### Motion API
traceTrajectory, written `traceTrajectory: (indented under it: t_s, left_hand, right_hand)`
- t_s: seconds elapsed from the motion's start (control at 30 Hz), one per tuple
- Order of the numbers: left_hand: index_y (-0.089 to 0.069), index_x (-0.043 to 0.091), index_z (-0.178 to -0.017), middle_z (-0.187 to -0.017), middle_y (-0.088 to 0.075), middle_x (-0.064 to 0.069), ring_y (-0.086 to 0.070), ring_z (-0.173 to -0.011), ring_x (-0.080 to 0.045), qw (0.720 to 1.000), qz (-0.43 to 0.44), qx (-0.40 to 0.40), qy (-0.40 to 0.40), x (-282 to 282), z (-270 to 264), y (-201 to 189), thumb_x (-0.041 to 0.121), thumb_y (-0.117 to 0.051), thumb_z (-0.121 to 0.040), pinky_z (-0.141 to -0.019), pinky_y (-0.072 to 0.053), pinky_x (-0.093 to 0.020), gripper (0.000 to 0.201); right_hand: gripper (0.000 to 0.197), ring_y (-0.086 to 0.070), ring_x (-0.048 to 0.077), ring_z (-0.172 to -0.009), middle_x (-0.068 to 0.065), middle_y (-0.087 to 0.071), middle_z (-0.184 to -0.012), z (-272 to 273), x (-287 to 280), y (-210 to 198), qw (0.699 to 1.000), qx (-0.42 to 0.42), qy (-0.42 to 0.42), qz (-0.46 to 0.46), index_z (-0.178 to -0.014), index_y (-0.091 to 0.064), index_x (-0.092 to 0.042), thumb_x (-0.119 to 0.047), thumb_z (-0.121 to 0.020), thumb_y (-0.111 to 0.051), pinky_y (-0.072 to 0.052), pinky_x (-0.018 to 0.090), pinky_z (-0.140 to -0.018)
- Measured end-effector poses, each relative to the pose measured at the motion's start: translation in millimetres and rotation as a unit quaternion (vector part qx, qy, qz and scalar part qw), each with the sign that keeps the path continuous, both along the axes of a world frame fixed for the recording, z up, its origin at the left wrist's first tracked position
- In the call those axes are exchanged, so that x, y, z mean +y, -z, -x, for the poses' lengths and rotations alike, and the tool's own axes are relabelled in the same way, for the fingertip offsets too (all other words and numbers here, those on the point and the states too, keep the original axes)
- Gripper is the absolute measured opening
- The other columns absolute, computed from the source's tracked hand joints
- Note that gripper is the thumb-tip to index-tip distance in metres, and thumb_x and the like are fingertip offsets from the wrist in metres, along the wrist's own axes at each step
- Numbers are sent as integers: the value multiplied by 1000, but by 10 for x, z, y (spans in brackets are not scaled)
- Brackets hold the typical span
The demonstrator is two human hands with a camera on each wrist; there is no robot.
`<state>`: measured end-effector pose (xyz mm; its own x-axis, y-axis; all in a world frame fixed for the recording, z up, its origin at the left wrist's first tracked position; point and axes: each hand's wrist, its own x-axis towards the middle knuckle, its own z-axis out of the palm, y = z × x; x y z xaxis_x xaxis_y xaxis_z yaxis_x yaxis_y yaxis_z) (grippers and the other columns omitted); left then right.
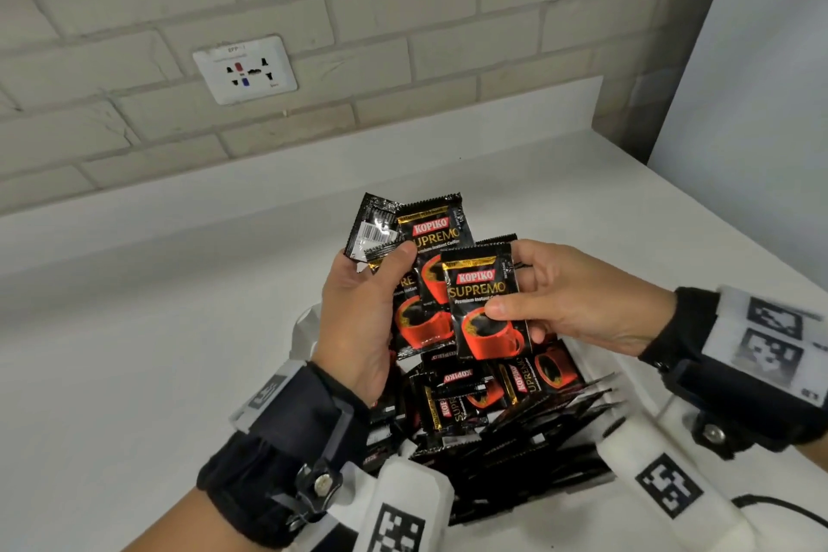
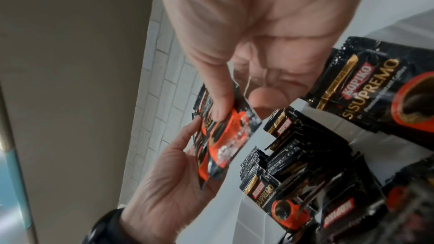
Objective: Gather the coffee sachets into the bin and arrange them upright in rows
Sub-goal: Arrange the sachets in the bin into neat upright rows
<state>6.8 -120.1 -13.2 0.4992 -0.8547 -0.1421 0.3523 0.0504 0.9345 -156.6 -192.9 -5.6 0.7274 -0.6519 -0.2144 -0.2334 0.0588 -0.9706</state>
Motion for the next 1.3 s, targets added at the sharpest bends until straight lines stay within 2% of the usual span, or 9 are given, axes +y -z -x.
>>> traceTrajectory:
  t_s: [0.2,0.33,0.47,0.57,0.73,0.83,1.03,1.2,1.3]
  left_hand:
    - [-59,14,-102,-89,-73,-5,-70,-72,-19,1000,-4,-22,-18,40,-82,30,10,-64,-84,-58,-57,-35,19]
    - [-56,11,-104,-97,-72,-10,-69,-86,-28,999,-5,-50,-2,49,26,31,8,-65,-82,-78,-55,-46,24]
    - [-55,18,-102,-84,-74,4,-71,-76,-14,994,30,-95,42,97,116,14,10,-66,-78,-69,-57,-32,28]
    - [-55,20,-102,-90,-74,4,-71,-83,-15,991,46,-113,52,131,129,18,19,-67,-69,-74,-56,-35,36]
    - [-54,19,-99,-81,-74,8,-70,-76,-11,992,57,-101,55,135,166,46,8,-65,-76,-68,-58,-27,28]
    - [-54,18,-101,-83,-74,6,-70,-77,-11,994,69,-72,55,135,176,54,11,-65,-69,-68,-58,-26,35]
    - [-53,16,-99,-80,-74,4,-70,-74,-12,994,74,-66,52,114,171,80,1,-62,-75,-63,-58,-26,30]
    - [-55,23,-95,-81,-73,5,-70,-71,-12,985,69,-157,13,18,-49,-43,2,-63,-78,-60,-57,-30,28]
    - [-59,24,-96,-83,-73,9,-70,-71,-9,970,99,-223,-27,-63,-409,-293,10,-64,-79,-58,-58,-29,23]
  right_hand:
    - [33,-59,5,-55,-2,-70,-77,111,-13,-45,993,-89,77,-12,-101,-59,-17,-11,-70,-65,-42,17,-42]
    - [40,-60,8,-54,5,-68,-80,39,19,-85,995,-77,65,17,-102,-53,-19,-9,-67,-70,-44,18,-42]
    - [46,-53,14,-53,1,-54,-65,-38,-11,-38,991,-66,116,22,-106,-48,-29,-5,-73,-71,-44,21,-42]
    - [39,-51,12,-54,-5,-46,-59,-54,6,-21,990,-64,121,34,-105,-54,-24,-7,-73,-71,-44,20,-42]
    - [29,-53,14,-58,-2,-55,-82,-98,56,1,986,-70,144,44,-90,-56,-23,-5,-74,-71,-44,25,-48]
    - [31,-56,9,-54,-1,-58,-87,-104,63,-5,984,-80,157,38,-91,-54,-24,-3,-74,-70,-43,26,-49]
    - [30,-58,16,-66,0,-60,-90,-57,42,5,985,-75,154,15,-88,-50,-20,1,-75,-68,-40,24,-48]
    - [24,-55,15,-62,10,-63,-87,50,-84,-112,992,-23,120,17,-83,-51,-18,-1,-77,-66,-38,20,-44]
    - [31,-56,15,-60,7,-64,-85,142,-255,-271,989,-33,138,38,-92,-51,-20,1,-75,-66,-38,18,-40]
